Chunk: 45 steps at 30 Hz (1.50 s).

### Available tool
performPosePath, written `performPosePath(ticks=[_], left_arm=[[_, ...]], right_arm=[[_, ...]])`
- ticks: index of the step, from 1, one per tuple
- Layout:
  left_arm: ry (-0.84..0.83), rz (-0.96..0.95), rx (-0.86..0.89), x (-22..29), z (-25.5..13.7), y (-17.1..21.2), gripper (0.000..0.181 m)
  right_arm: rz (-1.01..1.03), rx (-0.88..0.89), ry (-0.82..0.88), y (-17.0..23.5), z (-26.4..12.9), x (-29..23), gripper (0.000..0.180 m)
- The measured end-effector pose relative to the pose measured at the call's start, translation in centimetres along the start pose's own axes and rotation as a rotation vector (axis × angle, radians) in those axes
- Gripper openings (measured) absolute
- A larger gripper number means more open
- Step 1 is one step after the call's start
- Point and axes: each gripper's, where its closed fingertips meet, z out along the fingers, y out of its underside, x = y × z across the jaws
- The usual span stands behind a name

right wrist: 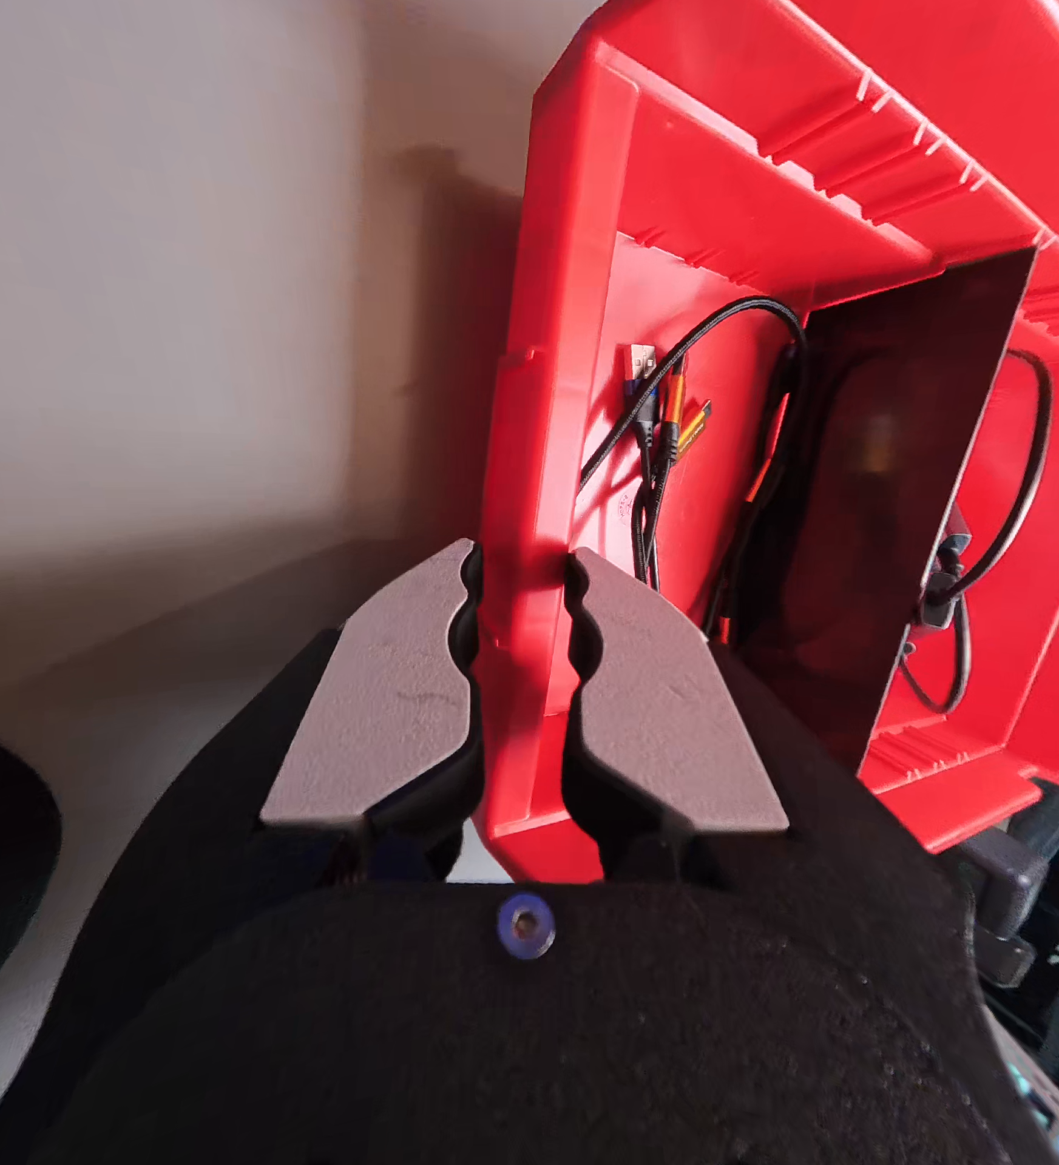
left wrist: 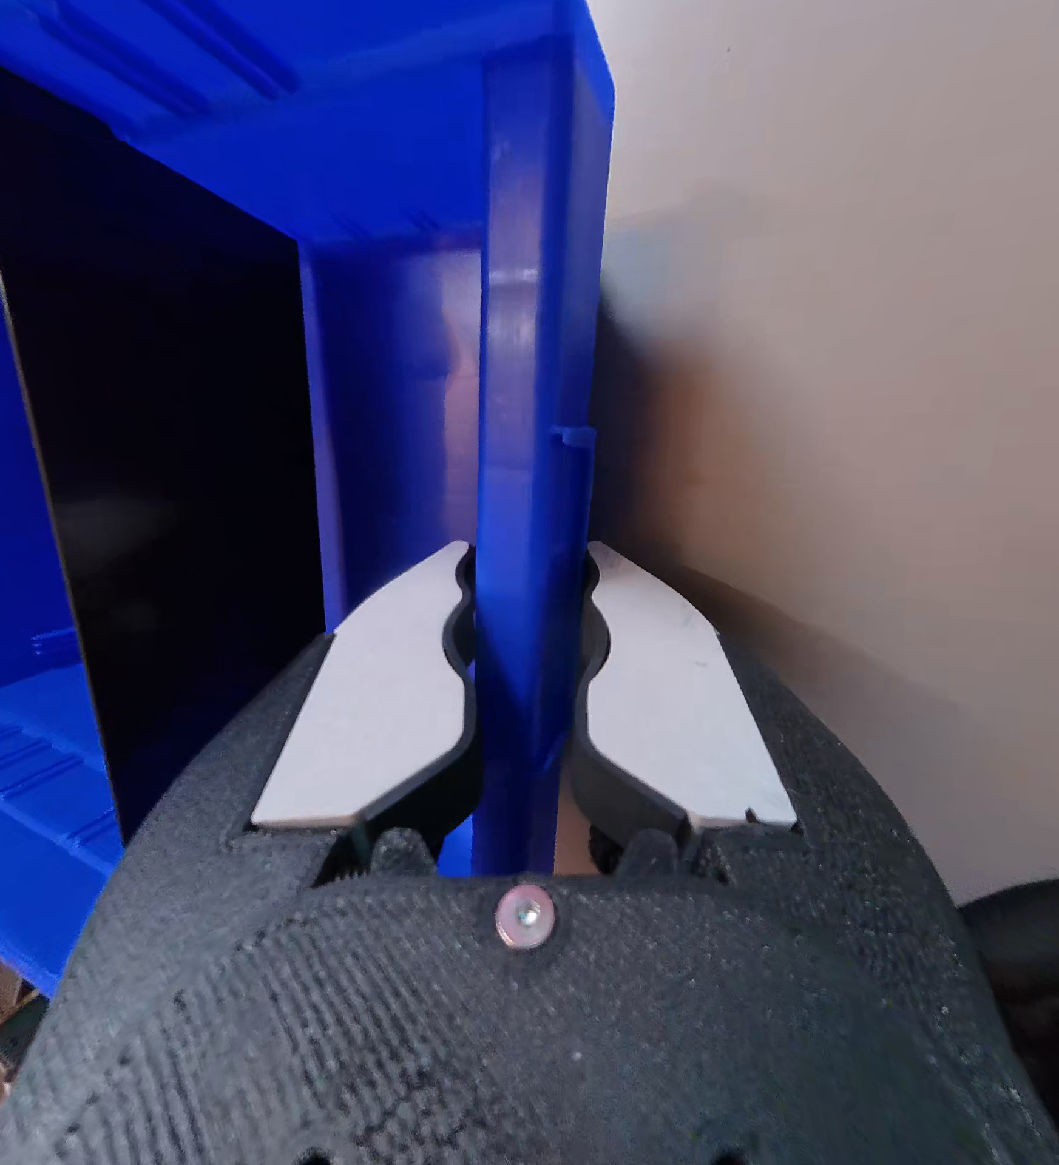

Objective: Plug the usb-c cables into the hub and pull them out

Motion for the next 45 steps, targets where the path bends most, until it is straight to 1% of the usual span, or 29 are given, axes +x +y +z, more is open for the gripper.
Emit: performPosePath(ticks=[3, 7, 10, 12, 14, 16, 18, 20, 22, 23, 25, 27, 28, 29, 32, 34, 36, 38, 41, 43, 45], left_arm=[[0.0, 0.039, 0.019, -0.3, 0.4, -1.1, 0.03], [-0.026, 0.164, 0.087, -0.9, 1.0, -2.6, 0.03], [-0.051, 0.208, 0.133, -1.5, 1.3, -3.4, 0.031], [-0.107, 0.2, 0.15, -2.3, 1.4, -3.5, 0.033], [-0.169, 0.148, 0.16, -3.1, 1.0, -3.2, 0.04], [-0.216, 0.066, 0.174, -3.6, 0.0, -2.7, 0.046], [-0.227, -0.011, 0.236, -3.3, -1.6, -2.7, 0.049], [-0.201, -0.089, 0.332, -2.3, -3.5, -3.4, 0.049], [-0.135, -0.153, 0.458, -0.3, -5.3, -5.0, 0.049], [-0.086, -0.192, 0.522, 0.9, -6.1, -6.2, 0.049], [0.041, -0.29, 0.629, 3.6, -7.0, -9.0, 0.047], [0.13, -0.392, 0.682, 5.4, -6.7, -11.5, 0.048], [0.163, -0.451, 0.716, 5.9, -6.4, -12.9, 0.051], [0.192, -0.523, 0.749, 5.9, -6.0, -14.0, 0.052], [0.255, -0.702, 0.794, 5.6, -4.4, -16.6, 0.057], [0.213, -0.753, 0.796, 4.9, -3.5, -17.4, 0.06], [0.156, -0.788, 0.803, 4.1, -3.3, -17.8, 0.057], [0.106, -0.823, 0.79, 3.5, -2.8, -17.7, 0.052], [0.026, -0.859, 0.784, 2.8, -2.2, -17.3, 0.037], [-0.006, -0.87, 0.785, 2.5, -2.2, -17.4, 0.032], [-0.041, -0.855, 0.779, 2.4, -2.1, -17.3, 0.03]], right_arm=[[-0.056, 0.025, -0.006, -0.7, -1.2, -2.7, 0.025], [-0.152, 0.086, -0.014, -1.7, -3.2, -6.9, 0.026], [-0.213, 0.124, 0.034, -2.3, -4.8, -9.7, 0.026], [-0.221, 0.214, 0.075, -3.7, -6.8, -11.6, 0.024], [-0.119, 0.388, 0.033, -5.8, -10.1, -14.1, 0.026], [0.011, 0.532, 0.031, -6.4, -13.2, -15.1, 0.026], [0.183, 0.603, 0.122, -4.6, -15.2, -13.8, 0.027], [0.407, 0.651, 0.223, -1.2, -16.2, -11.8, 0.03], [0.628, 0.698, 0.266, 2.0, -16.1, -10.8, 0.035], [0.704, 0.712, 0.293, 3.3, -15.7, -10.5, 0.038], [0.786, 0.701, 0.336, 4.9, -14.4, -9.7, 0.043], [0.852, 0.695, 0.311, 4.9, -12.9, -9.0, 0.048], [0.887, 0.703, 0.288, 4.5, -12.3, -8.7, 0.047], [0.918, 0.696, 0.27, 4.2, -11.6, -8.3, 0.047], [0.984, 0.649, 0.289, 3.9, -9.9, -6.9, 0.045], [1.021, 0.654, 0.288, 3.6, -9.4, -6.1, 0.042], [1.037, 0.656, 0.303, 3.3, -8.9, -5.4, 0.039], [1.047, 0.645, 0.327, 3.3, -8.6, -4.9, 0.038], [1.049, 0.621, 0.388, 3.8, -8.3, -4.3, 0.027], [1.048, 0.604, 0.42, 4.1, -8.3, -4.1, 0.018], [1.056, 0.614, 0.425, 4.2, -8.4, -4.1, 0.016]])
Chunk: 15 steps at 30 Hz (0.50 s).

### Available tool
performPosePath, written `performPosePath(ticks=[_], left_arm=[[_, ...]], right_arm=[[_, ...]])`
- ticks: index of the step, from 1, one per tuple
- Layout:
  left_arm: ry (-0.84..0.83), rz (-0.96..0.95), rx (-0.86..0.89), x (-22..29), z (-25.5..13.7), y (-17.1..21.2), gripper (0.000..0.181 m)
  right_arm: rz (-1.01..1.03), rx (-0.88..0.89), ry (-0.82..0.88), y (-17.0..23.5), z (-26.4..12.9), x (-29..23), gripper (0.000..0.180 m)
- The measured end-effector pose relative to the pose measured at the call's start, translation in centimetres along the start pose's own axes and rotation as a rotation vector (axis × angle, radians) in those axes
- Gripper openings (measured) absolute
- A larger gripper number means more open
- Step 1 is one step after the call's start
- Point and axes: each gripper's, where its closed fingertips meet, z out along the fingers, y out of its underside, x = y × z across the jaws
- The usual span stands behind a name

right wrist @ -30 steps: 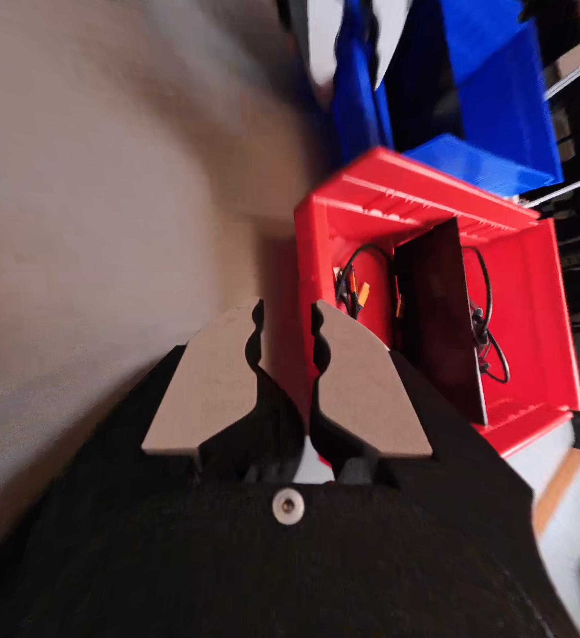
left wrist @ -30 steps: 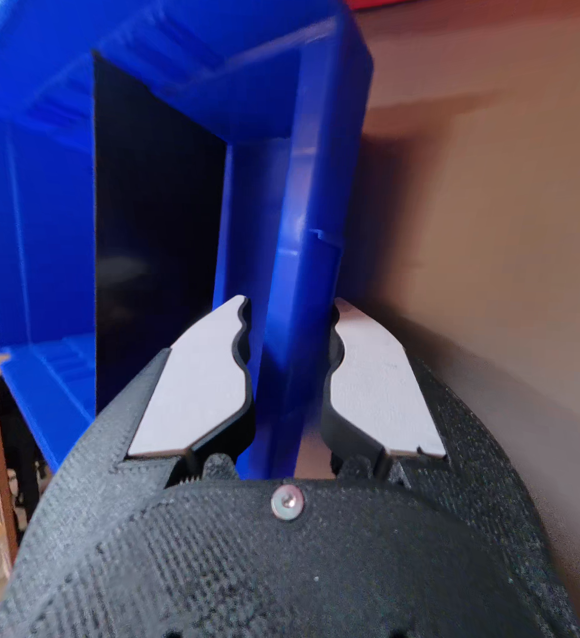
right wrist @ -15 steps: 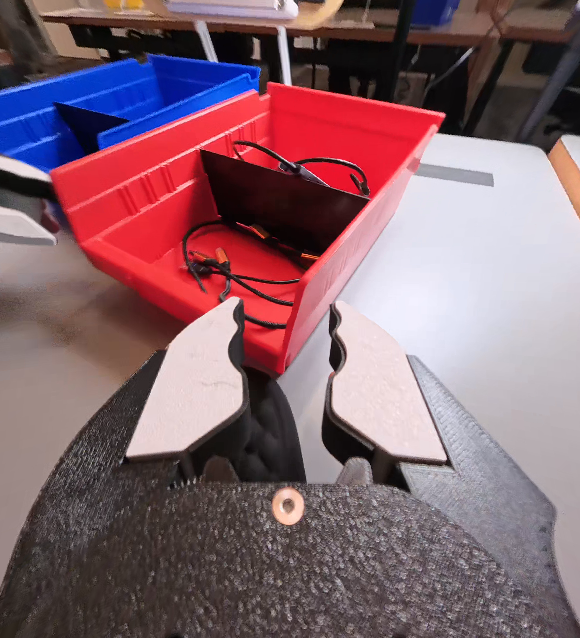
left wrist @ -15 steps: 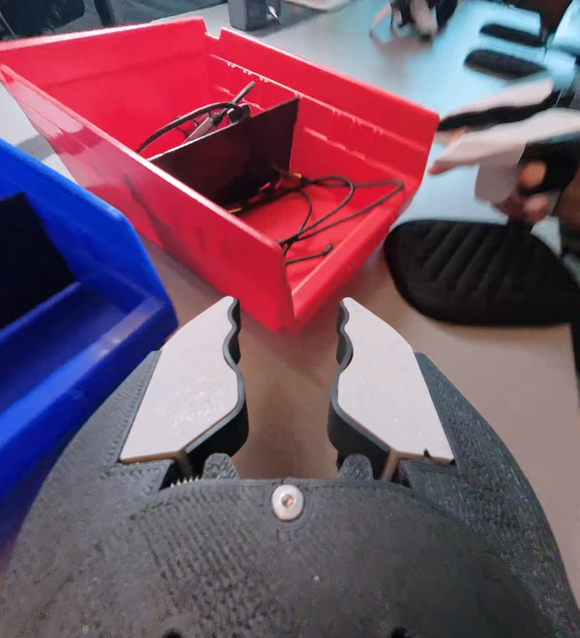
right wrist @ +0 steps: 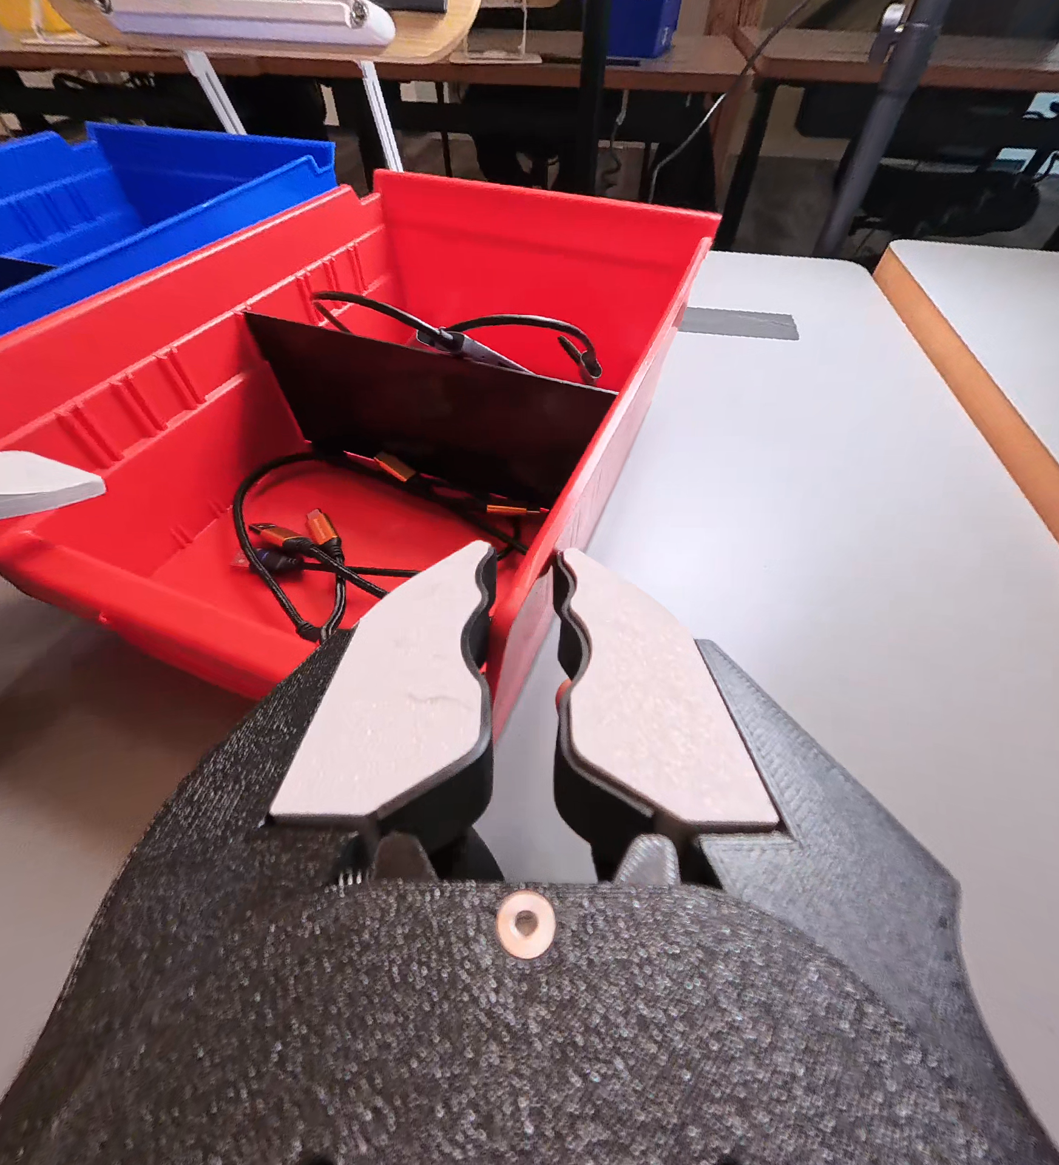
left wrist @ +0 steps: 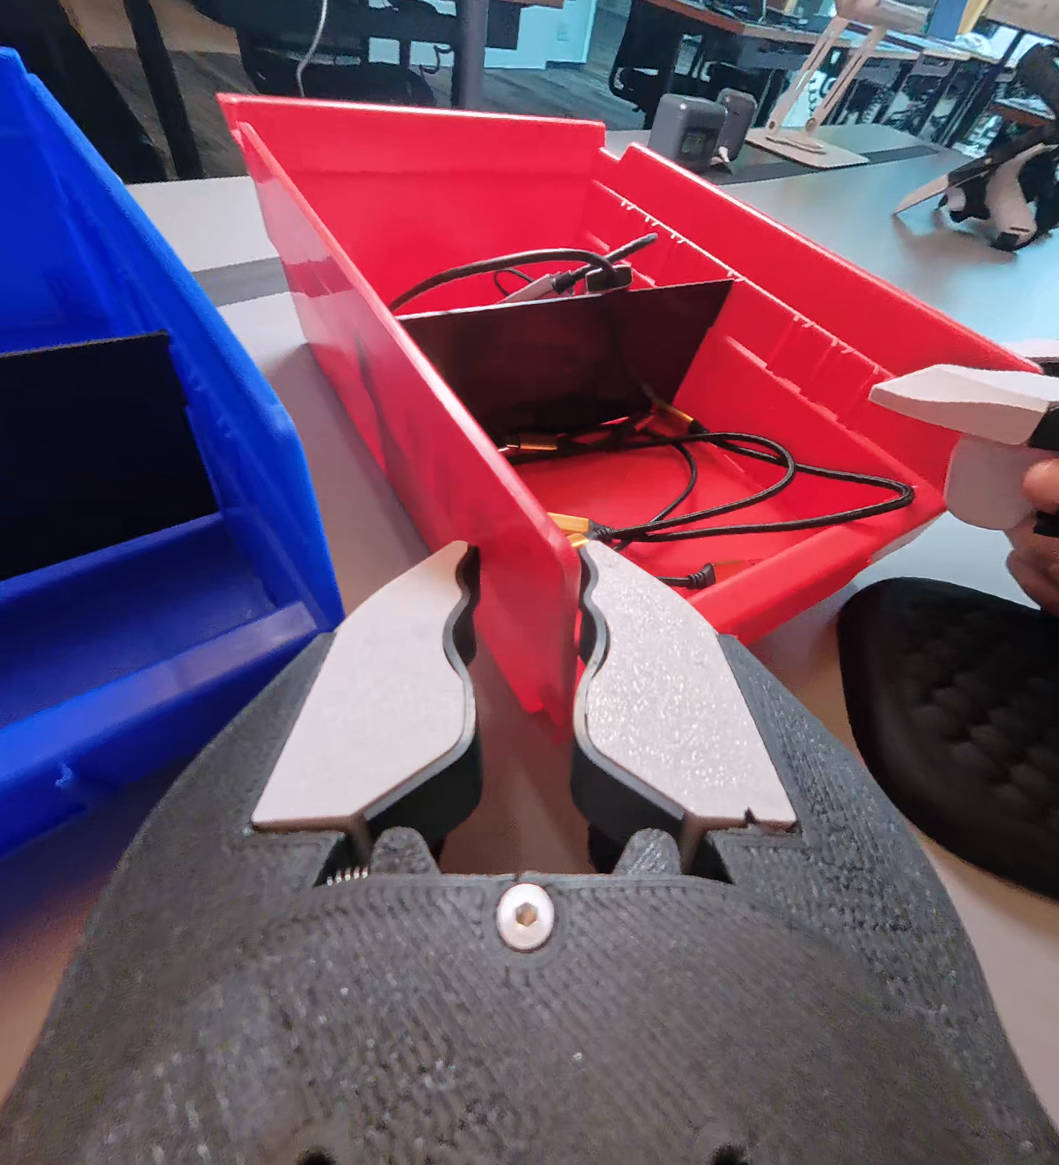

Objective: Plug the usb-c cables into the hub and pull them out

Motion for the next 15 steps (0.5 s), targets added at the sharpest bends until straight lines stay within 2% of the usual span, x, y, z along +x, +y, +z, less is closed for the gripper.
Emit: performPosePath(ticks=[5, 9, 15], left_arm=[[-0.026, 0.105, -0.016, 1.4, -0.4, 0.3, 0.027], [-0.02, 0.137, 0.044, 2.3, -1.5, -2.0, 0.025], [-0.056, 0.148, 0.199, 2.3, -6.3, -8.3, 0.023]], right_arm=[[-0.006, 0.051, 0.058, -0.6, -1.7, 0.7, 0.012], [0.016, 0.125, 0.082, -2.0, -3.9, 0.4, 0.013], [-0.049, 0.268, 0.044, -9.6, -6.9, -2.4, 0.015]])
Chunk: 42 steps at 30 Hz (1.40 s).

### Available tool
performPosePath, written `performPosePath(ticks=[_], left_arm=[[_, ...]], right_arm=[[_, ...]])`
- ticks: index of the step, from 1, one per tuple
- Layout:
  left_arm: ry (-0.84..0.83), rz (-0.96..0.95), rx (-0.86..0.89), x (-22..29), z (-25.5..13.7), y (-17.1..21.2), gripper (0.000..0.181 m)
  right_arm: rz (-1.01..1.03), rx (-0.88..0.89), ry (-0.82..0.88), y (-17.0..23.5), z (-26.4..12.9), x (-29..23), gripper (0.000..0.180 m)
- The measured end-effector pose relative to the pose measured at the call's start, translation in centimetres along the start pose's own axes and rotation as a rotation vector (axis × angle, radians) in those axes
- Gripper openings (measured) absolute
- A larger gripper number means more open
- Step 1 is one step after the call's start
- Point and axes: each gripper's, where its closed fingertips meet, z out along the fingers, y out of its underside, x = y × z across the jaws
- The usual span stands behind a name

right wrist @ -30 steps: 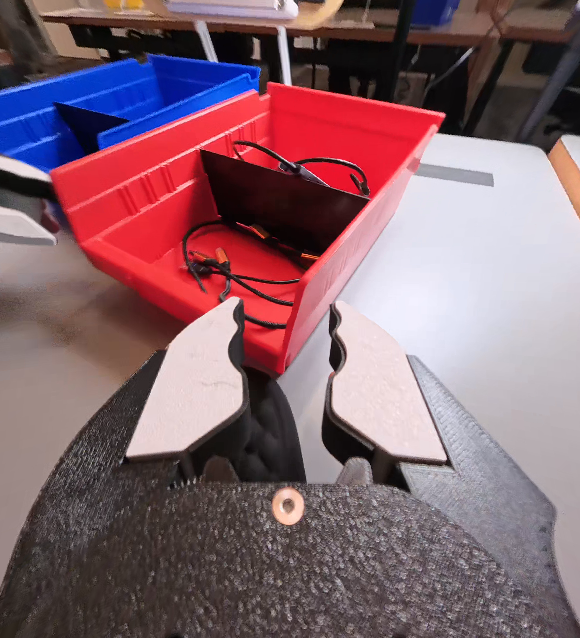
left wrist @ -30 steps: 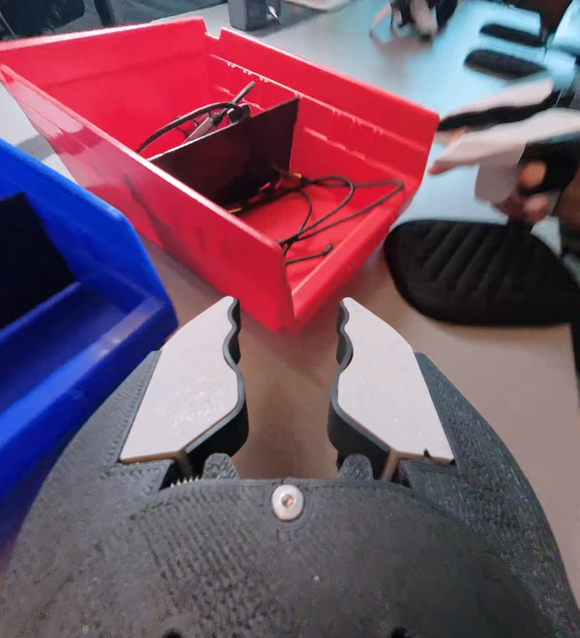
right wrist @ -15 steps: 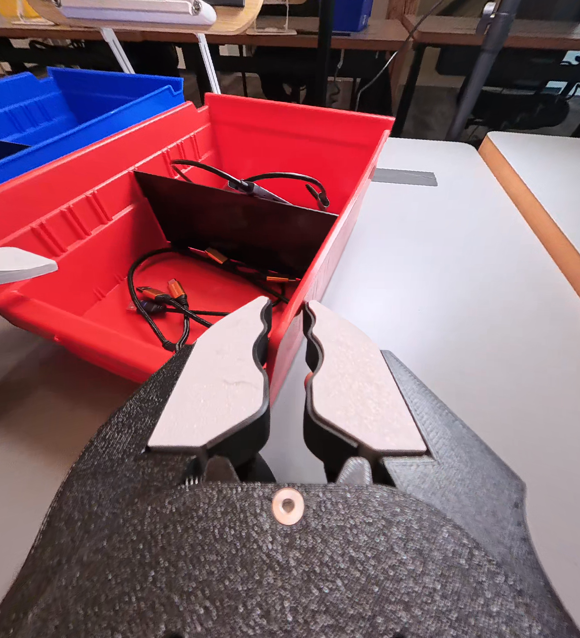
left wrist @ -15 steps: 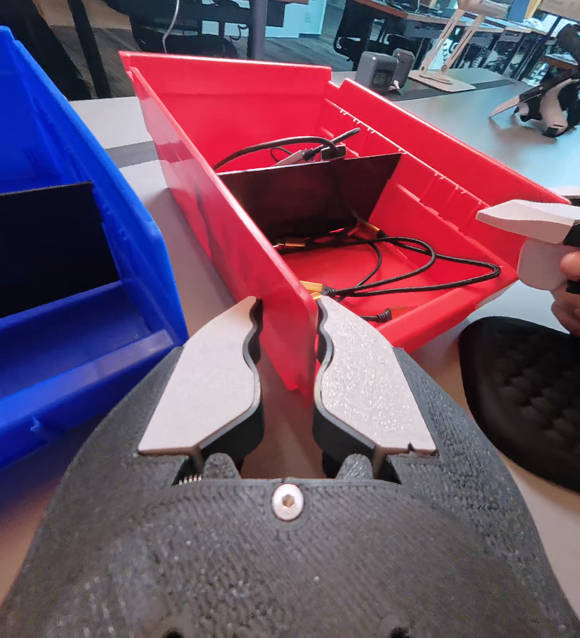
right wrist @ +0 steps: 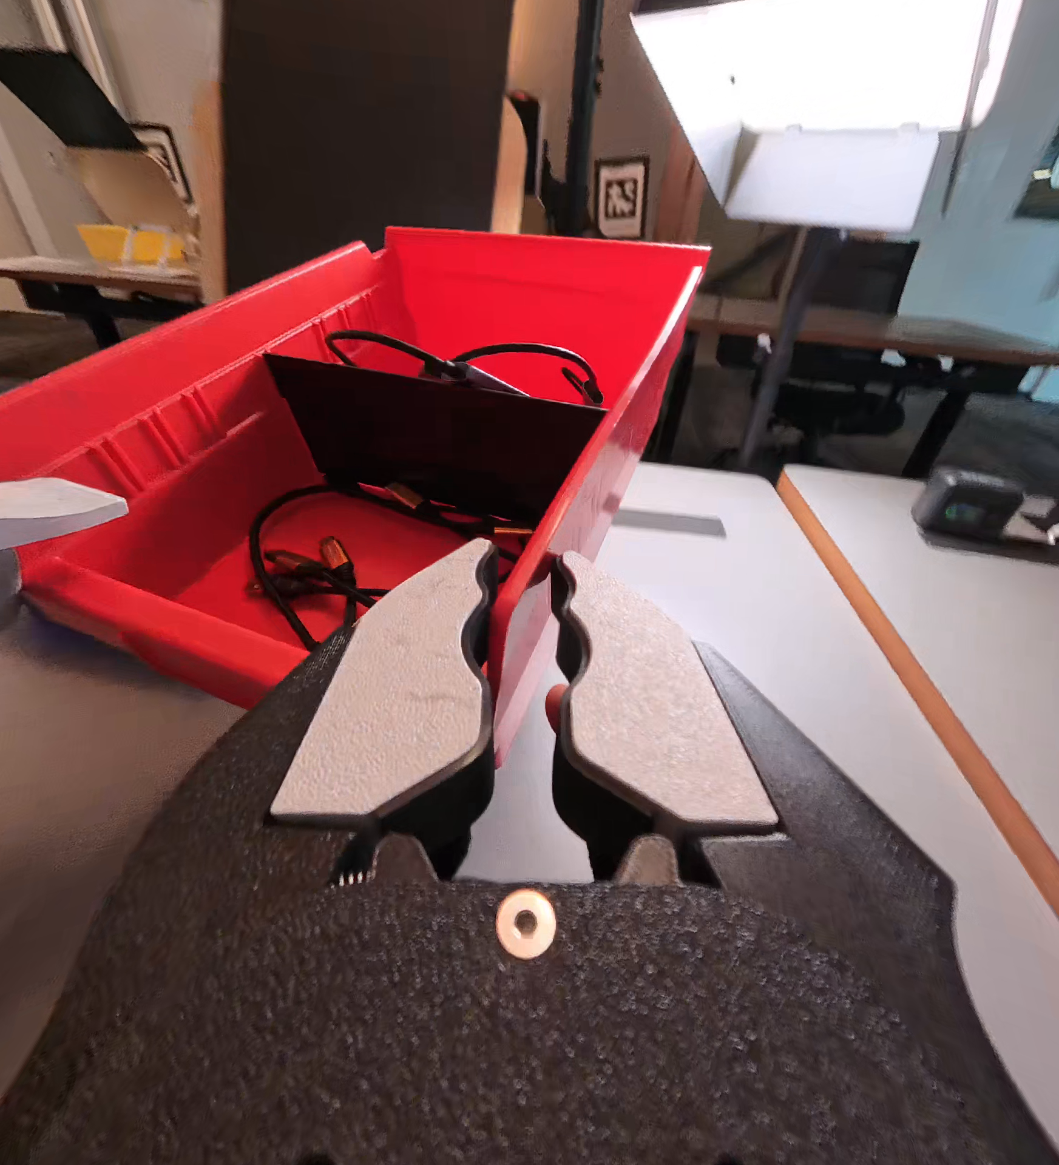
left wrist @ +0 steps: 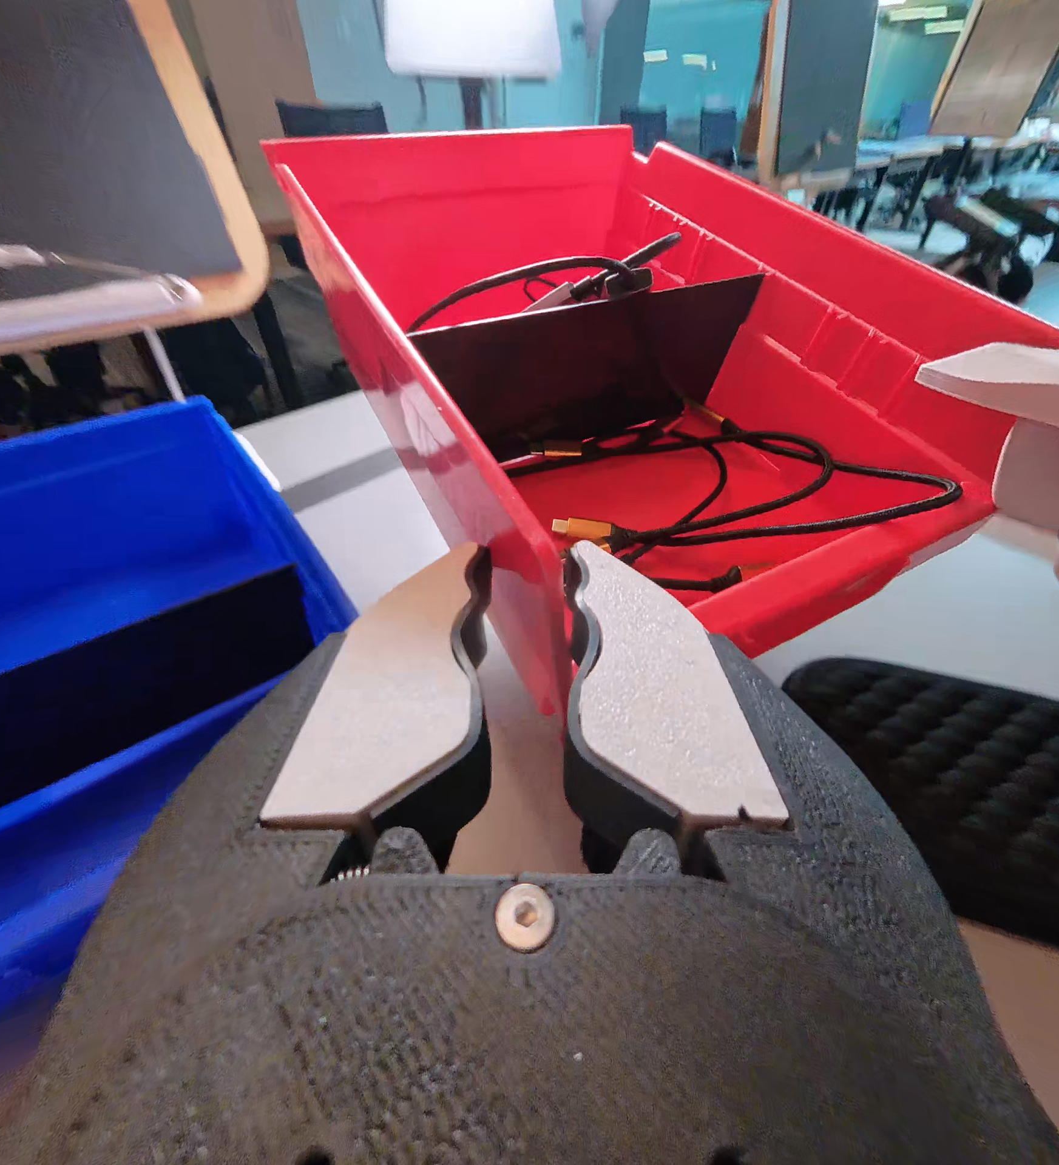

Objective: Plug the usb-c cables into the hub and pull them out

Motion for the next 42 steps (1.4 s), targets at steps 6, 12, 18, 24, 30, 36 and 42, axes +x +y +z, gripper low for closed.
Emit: performPosePath(ticks=[6, 12, 18, 24, 30, 36, 42], left_arm=[[-0.147, -0.058, 0.199, -6.3, -7.7, -6.4, 0.023], [-0.392, -0.094, 0.277, -15.3, -17.7, -7.5, 0.021], [-0.646, -0.109, 0.256, -23.2, -26.4, -4.6, 0.014], [-0.777, -0.176, 0.136, -29.1, -29.5, 2.2, 0.009], [-0.772, -0.254, 0.011, -32.1, -28.3, 8.5, 0.008], [-0.603, -0.306, -0.185, -31.2, -24.9, 12.8, 0.026], [-0.625, -0.081, -0.154, -30.1, -26.5, 7.8, 0.034]], right_arm=[[-0.032, 0.154, -0.157, -7.8, 2.2, -8.2, 0.017], [-0.017, 0.16, -0.378, -10.0, 6.9, -20.7, 0.017], [0.101, 0.024, -0.598, -6.3, 11.2, -33.1, 0.018], [0.126, -0.097, -0.653, 0.1, 13.7, -40.3, 0.019], [0.072, -0.208, -0.629, 5.5, 15.5, -41.8, 0.02], [-0.055, -0.229, -0.634, 7.1, 15.4, -40.1, 0.028], [-0.115, -0.174, -0.672, 4.0, 13.3, -35.1, 0.032]])
